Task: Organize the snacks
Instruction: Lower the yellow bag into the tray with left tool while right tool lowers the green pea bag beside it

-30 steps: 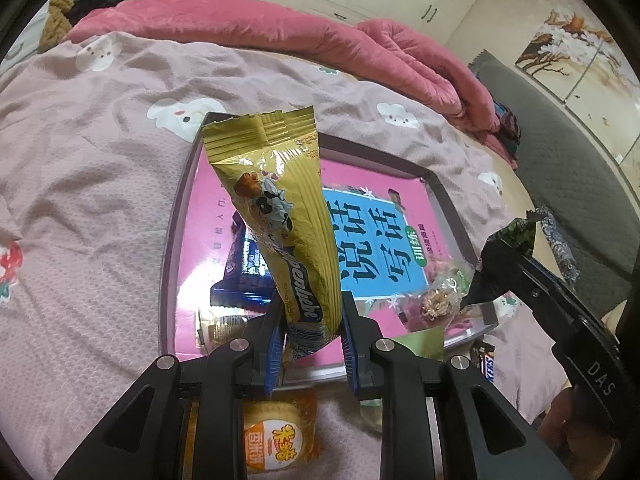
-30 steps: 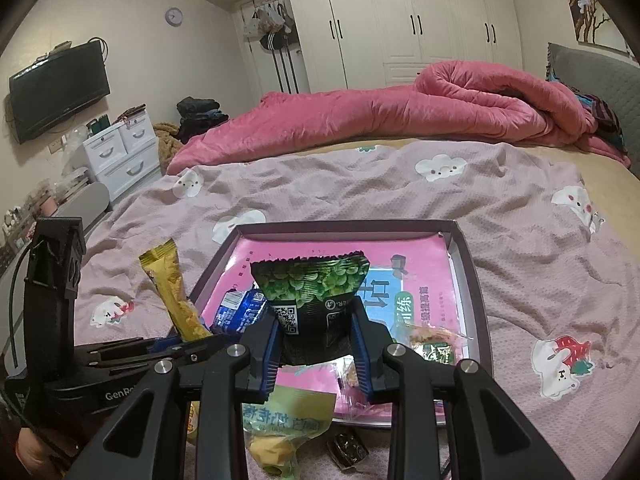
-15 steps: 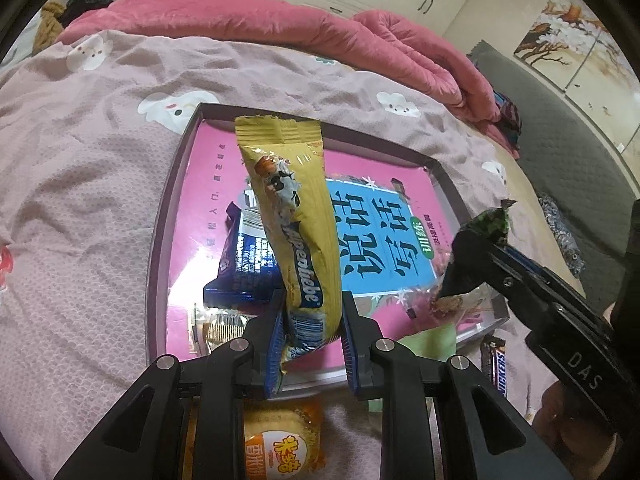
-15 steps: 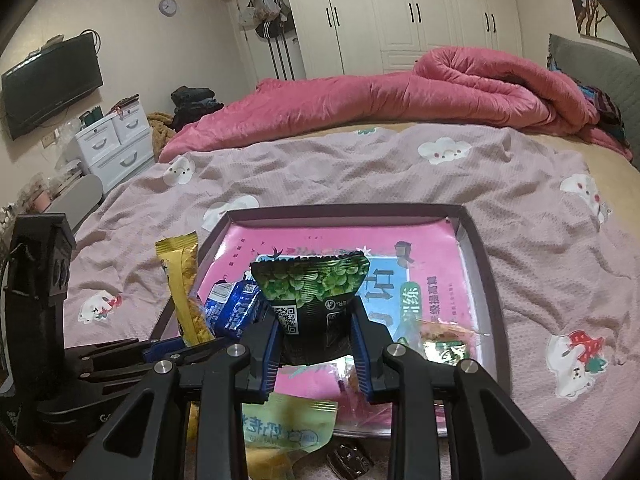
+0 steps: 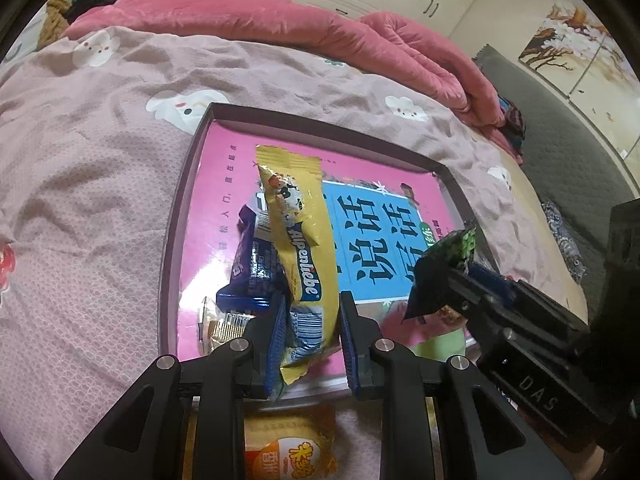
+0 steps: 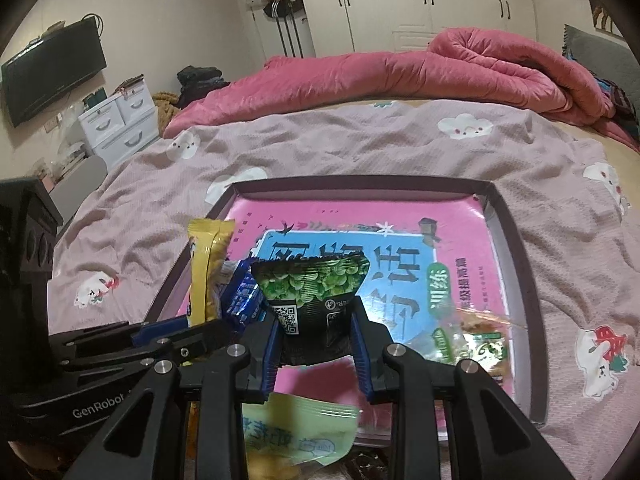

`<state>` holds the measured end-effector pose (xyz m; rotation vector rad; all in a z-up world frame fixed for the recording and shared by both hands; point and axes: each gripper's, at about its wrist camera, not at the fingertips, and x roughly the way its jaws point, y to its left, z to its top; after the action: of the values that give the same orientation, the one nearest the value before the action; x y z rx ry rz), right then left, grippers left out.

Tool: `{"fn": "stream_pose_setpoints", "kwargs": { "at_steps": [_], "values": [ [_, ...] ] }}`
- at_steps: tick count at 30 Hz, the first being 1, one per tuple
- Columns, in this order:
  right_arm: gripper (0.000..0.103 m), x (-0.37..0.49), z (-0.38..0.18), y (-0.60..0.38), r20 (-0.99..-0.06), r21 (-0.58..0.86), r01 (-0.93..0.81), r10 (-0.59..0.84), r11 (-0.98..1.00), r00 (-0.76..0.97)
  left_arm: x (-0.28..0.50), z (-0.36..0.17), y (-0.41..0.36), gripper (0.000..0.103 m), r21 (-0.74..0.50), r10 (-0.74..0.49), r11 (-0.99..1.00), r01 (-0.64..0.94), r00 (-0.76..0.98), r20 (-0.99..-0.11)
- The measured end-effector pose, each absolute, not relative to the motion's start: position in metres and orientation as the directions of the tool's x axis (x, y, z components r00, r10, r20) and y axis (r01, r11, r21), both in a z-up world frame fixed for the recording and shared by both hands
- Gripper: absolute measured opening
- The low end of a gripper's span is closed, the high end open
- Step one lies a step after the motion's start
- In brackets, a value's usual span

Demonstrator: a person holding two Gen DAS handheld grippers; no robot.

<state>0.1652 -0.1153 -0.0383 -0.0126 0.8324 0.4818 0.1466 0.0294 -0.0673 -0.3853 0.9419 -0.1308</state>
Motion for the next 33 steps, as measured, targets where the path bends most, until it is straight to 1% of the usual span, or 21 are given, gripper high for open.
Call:
{"fn": "stream_pose_setpoints", "kwargs": {
  "at_steps": [14, 24, 33],
  "values": [
    [0.032, 0.166, -0.053, -0.105, -0.758, 0.18, -0.443, 0.411, 0.878, 0.507, 0.147, -0.068, 0.03, 0.025, -0.385, -0.282, 0.921, -0.057, 0.585, -0.76],
    [0.032, 0.169, -0.055, -0.112, -0.769, 0.198, -0.414, 0.403, 0.888, 0.497, 0.146, -0.068, 0.03, 0.025, -0.392, -0.287, 0.918, -0.058, 0.587, -0.757],
    [0.032, 0.168, -0.051, -0.119, -0.761, 0.213, -0.393, 0.404, 0.894, 0.508, 0.145, -0.067, 0.031, 0.026, -0.394, -0.291, 0.918, -0.053, 0.586, -0.757]
  ]
}}
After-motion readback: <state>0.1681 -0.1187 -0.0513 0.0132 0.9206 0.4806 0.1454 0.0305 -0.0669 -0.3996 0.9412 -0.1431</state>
